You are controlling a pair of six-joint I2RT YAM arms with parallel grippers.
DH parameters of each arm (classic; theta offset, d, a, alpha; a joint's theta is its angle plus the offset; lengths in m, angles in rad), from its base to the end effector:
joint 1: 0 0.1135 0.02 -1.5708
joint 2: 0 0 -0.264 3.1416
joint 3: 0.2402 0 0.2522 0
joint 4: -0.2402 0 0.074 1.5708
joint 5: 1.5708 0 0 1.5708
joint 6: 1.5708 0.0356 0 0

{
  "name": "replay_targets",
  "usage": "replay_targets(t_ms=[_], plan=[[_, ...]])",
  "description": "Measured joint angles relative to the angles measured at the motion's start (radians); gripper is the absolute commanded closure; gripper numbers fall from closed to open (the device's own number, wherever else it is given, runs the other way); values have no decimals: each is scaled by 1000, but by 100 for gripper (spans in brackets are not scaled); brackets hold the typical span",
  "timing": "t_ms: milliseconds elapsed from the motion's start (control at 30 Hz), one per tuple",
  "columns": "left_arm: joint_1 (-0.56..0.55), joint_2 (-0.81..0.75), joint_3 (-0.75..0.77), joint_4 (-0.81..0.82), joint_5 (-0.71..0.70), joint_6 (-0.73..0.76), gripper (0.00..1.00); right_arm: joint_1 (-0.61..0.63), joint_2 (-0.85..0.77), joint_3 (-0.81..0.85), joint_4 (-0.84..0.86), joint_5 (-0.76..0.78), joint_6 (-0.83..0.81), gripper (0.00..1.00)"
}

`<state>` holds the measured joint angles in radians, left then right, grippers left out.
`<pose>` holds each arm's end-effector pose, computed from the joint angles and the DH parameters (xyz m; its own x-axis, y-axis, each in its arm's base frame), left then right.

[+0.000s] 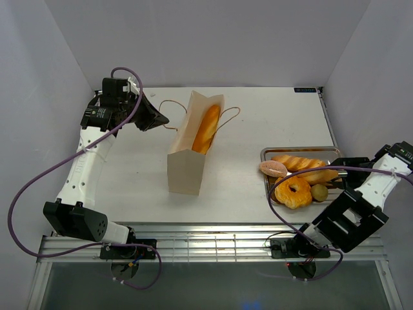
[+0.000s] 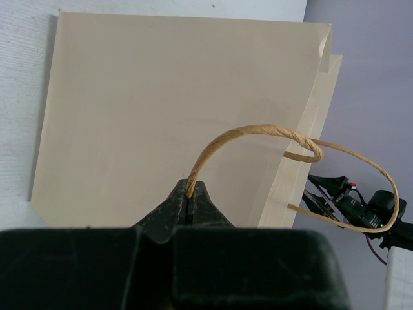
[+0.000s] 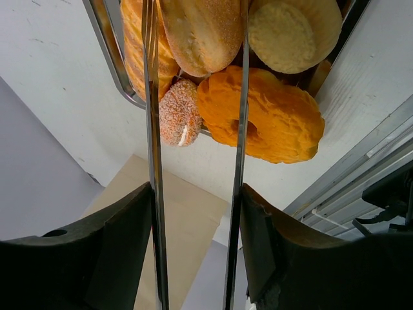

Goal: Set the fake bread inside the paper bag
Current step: Pick up the fake bread from the plate.

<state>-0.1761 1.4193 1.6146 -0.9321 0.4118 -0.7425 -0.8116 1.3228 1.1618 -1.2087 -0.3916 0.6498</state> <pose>0.2808 -0.0644 0.4092 -0.7933 -0.4882 -0.3638 -0.1139 0.7061 -0.6989 0.1668 -0.1560 0.2846 -0.1631 0.9843 0.0672 0.9001 0.1206 0.4186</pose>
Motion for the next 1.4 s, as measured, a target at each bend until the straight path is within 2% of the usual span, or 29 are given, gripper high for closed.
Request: replay_targets(t_ms=[567, 733, 933, 1067, 1267, 1333, 1400], plan=[[0, 0, -4, 1, 0, -7, 100, 0, 24, -17, 43, 0, 13, 43], [0, 0, -4, 2, 0, -7, 100, 2, 28, -31, 52, -4, 17, 47], [0, 0, -3, 2, 0, -6, 100, 10, 33, -50, 68, -16, 26, 60], [3, 1, -2, 2, 0, -6, 100, 12, 33, -72, 85, -34, 31, 79], [3, 12, 5, 5, 0, -6, 100, 14, 33, -78, 92, -41, 34, 87], [3, 16, 5, 5, 0, -6, 100, 14, 33, -78, 92, -42, 37, 92], [3, 17, 5, 5, 0, -6, 100, 14, 33, -77, 90, -43, 40, 92]])
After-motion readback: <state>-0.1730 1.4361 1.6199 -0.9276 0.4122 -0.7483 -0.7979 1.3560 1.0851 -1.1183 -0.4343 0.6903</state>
